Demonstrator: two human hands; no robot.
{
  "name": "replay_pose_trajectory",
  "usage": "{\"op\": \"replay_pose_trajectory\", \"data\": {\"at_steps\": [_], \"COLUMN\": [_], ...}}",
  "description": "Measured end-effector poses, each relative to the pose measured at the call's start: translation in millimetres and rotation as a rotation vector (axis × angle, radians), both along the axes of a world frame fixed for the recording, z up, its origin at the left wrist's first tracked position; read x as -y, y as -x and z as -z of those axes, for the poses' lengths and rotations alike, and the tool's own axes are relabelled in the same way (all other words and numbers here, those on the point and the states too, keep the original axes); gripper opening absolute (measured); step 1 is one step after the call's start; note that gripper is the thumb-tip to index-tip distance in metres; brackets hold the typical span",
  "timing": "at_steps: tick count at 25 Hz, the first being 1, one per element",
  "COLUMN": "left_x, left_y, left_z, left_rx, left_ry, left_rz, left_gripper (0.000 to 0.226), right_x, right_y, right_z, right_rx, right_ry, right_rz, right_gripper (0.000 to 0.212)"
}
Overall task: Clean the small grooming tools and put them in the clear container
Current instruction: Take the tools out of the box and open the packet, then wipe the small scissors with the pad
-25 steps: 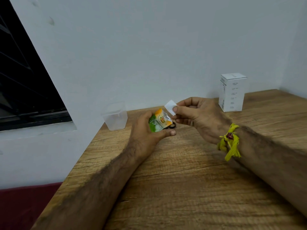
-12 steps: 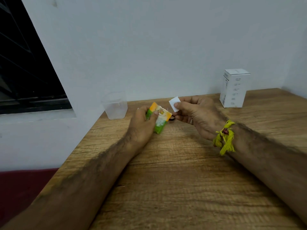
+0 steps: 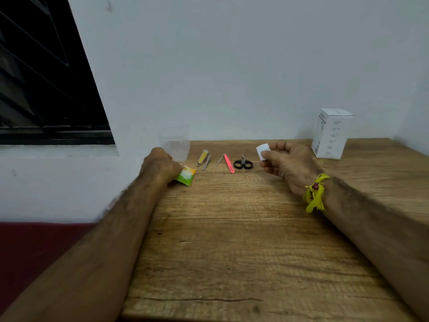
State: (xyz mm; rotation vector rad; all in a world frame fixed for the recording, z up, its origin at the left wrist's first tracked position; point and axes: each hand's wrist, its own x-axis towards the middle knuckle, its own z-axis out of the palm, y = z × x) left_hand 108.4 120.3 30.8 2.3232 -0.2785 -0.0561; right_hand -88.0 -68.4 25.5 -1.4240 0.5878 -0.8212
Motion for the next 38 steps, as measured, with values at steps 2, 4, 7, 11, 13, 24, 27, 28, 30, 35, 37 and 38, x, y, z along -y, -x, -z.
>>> {"op": "replay_pose_trajectory", "data": {"at_steps": [2, 4, 7, 11, 13, 24, 27, 28, 30, 35, 37, 38], "left_x": [0.5, 3.2, 7.6, 21.8, 29.4, 54.3, 60.4, 59.0, 55.0, 53.3, 51.0, 49.5], "left_y": [10.7, 22.9, 35.6, 68.8, 73.9, 86.5, 91.0, 90.2, 87.8, 79.7, 77.9, 78.6], "left_z": [-1.5, -5.8, -8.8, 2.3, 7.4, 1.1, -6.8, -6.2, -4.5, -2.2, -1.4, -1.3], "left_rx": [0.105, 0.239, 0.313, 0.294, 0.314, 0.105, -0.033, -0.023, 0.005, 0.074, 0.103, 0.117], "left_ry": [-0.288, -0.321, 0.021, 0.169, 0.173, 0.521, 0.714, 0.741, 0.772, 0.804, 0.804, 0.793], "left_rz": [-0.032, -0.032, 0.138, 0.445, 0.441, 0.506, 0.585, 0.617, 0.668, 0.656, 0.678, 0.692], "left_gripper": [0.064, 0.065, 0.039, 0.014, 0.011, 0.022, 0.028, 0.022, 0.021, 0.024, 0.025, 0.026], "right_x": [-2.5, -4.3, -4.9, -7.7, -8.4, -1.2, -1.8, -2.2, -3.0, -2.5, -1.2, -2.1], "right_y": [0.6, 2.1, 4.9, 3.2, 0.5, 5.9, 6.1, 6.0, 6.2, 3.1, 3.0, 2.9], "right_z": [-2.8, -5.3, -10.5, -11.6, -11.5, -15.8, -17.5, -17.4, -16.0, -16.3, -17.8, -16.8], "right_rx": [-0.009, -0.021, -0.018, 0.008, 0.052, 0.077, 0.068, 0.065, 0.070, 0.076, 0.027, -0.003], "right_ry": [-0.040, -0.052, -0.054, -0.104, -0.165, -0.158, -0.066, -0.039, -0.003, -0.112, -0.154, -0.133], "right_rz": [-0.017, -0.047, -0.088, -0.158, -0.175, -0.203, -0.235, -0.247, -0.280, -0.365, -0.369, -0.372], "right_gripper": [0.024, 0.028, 0.020, 0.013, 0.013, 0.020, 0.020, 0.021, 0.023, 0.039, 0.045, 0.041]}}
